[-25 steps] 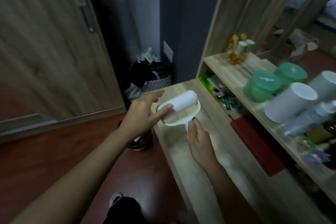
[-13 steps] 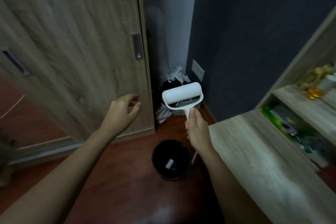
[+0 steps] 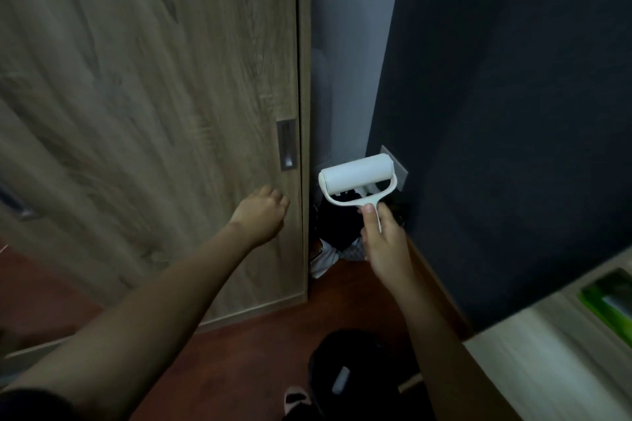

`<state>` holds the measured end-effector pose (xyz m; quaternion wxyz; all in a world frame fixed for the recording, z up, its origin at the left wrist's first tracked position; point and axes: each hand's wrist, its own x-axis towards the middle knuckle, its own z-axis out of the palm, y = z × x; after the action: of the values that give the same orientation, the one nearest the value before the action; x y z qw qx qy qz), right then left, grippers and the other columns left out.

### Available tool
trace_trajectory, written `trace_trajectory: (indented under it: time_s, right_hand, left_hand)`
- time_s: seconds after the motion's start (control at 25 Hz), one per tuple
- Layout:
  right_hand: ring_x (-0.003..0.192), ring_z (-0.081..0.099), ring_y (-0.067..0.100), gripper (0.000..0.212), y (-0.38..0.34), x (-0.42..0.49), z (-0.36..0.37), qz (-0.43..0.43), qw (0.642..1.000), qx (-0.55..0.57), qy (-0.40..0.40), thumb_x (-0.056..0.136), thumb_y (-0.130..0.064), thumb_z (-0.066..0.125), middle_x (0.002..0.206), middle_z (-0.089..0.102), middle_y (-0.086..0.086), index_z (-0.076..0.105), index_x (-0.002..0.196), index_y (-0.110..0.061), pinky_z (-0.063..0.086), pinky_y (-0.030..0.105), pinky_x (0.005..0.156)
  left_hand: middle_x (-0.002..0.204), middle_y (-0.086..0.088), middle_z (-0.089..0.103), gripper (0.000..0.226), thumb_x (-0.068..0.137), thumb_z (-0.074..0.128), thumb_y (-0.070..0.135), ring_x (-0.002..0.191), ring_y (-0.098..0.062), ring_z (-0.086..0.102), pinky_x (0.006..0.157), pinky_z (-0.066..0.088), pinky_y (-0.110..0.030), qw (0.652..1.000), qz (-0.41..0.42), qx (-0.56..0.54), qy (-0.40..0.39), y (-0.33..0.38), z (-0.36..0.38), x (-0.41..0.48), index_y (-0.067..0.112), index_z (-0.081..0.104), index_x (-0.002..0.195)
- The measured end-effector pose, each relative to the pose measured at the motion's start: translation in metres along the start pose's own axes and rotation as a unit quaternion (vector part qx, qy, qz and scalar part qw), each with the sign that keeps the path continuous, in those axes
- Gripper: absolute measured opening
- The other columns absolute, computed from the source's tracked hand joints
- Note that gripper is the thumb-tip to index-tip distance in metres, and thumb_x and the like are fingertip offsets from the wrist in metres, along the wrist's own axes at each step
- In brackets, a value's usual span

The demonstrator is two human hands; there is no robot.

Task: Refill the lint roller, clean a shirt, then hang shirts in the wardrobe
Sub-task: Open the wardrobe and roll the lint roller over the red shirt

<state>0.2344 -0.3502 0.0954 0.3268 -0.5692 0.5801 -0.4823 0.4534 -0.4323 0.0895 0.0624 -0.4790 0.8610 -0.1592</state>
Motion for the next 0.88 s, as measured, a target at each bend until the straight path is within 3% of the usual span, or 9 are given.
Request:
trace_trajectory:
  time_s: [0.04,0.12,0.2,0.28,0.4,0.56,0.72,0.88]
  right_hand:
    - [0.055,0.049,-0.002,0.027,0.004,0.019,0.006,0.008,1.0,0.003,0.0,0.097,-0.039,0.037,0.059,0.049,-0.008,0.053,0.086,-0.021,0.037,0.022,0.059]
    - [0.06,0.053,-0.002,0.026,0.011,0.051,0.018,0.018,1.0,0.013,0.0,0.097,-0.038,0.038,0.063,0.053,-0.008,0.053,0.085,-0.021,0.04,0.019,0.06]
    - [0.068,0.057,-0.002,0.025,0.015,0.076,0.026,0.017,1.0,0.017,0.005,0.097,-0.034,0.039,0.07,0.058,-0.005,0.054,0.087,-0.017,0.042,0.013,0.063]
    - [0.068,0.057,-0.004,0.025,0.014,0.096,0.031,0.015,1.0,0.016,0.01,0.098,-0.029,0.039,0.07,0.057,-0.005,0.053,0.085,-0.012,0.041,0.007,0.061]
    - [0.06,0.054,-0.008,0.025,0.007,0.117,0.038,0.019,1.0,0.02,0.014,0.098,-0.022,0.039,0.064,0.049,-0.009,0.048,0.075,-0.019,0.039,0.006,0.057]
    - [0.055,0.051,-0.002,0.028,0.001,0.124,0.05,0.017,0.999,0.02,0.02,0.098,-0.025,0.038,0.061,0.047,-0.005,0.048,0.075,-0.012,0.038,0.008,0.053]
    - [0.051,0.045,0.005,0.033,-0.006,0.12,0.08,0.015,1.0,0.023,0.012,0.098,-0.029,0.038,0.059,0.047,-0.001,0.05,0.078,-0.006,0.036,0.012,0.049]
    - [0.053,0.052,-0.001,0.026,-0.025,0.114,0.122,0.007,0.999,0.05,0.011,0.098,-0.025,0.039,0.054,0.055,-0.013,0.05,0.074,-0.021,0.038,0.008,0.053]
  left_hand:
    - [0.083,-0.012,0.067,0.021,0.071,0.068,0.02,0.081,-0.028,0.062,0.073,0.051,-0.032,0.997,0.039,0.06,0.009,-0.012,0.004,0.019,0.006,0.069,0.087]
    - [0.074,-0.009,0.069,0.018,0.07,0.059,0.017,0.073,-0.026,0.065,0.073,0.054,-0.031,0.982,0.106,0.153,0.022,-0.036,0.013,0.053,0.009,0.074,0.075]
    - [0.082,-0.011,0.071,0.037,0.078,0.04,0.016,0.083,-0.028,0.068,0.081,0.054,-0.034,0.974,0.132,0.186,0.007,-0.062,0.02,0.086,0.011,0.076,0.078]
    - [0.091,-0.009,0.073,0.04,0.08,0.038,0.02,0.092,-0.028,0.068,0.087,0.053,-0.035,0.966,0.154,0.206,-0.006,-0.086,0.019,0.111,0.015,0.077,0.082]
    - [0.092,-0.004,0.073,0.027,0.078,0.051,0.027,0.092,-0.024,0.068,0.092,0.05,-0.036,0.955,0.204,0.211,-0.038,-0.108,0.024,0.128,0.02,0.077,0.079]
    - [0.08,-0.003,0.07,0.043,0.08,0.032,0.016,0.078,-0.021,0.066,0.091,0.039,-0.035,0.956,0.222,0.193,0.014,-0.11,0.029,0.13,0.014,0.075,0.076]
    - [0.08,-0.002,0.068,0.038,0.084,0.036,0.015,0.077,-0.02,0.064,0.092,0.048,-0.035,0.957,0.233,0.168,0.049,-0.131,0.041,0.11,0.013,0.074,0.079]
    - [0.082,-0.003,0.068,0.037,0.084,0.037,0.015,0.08,-0.021,0.064,0.091,0.052,-0.036,0.958,0.228,0.161,0.073,-0.168,0.054,0.066,0.014,0.074,0.079]
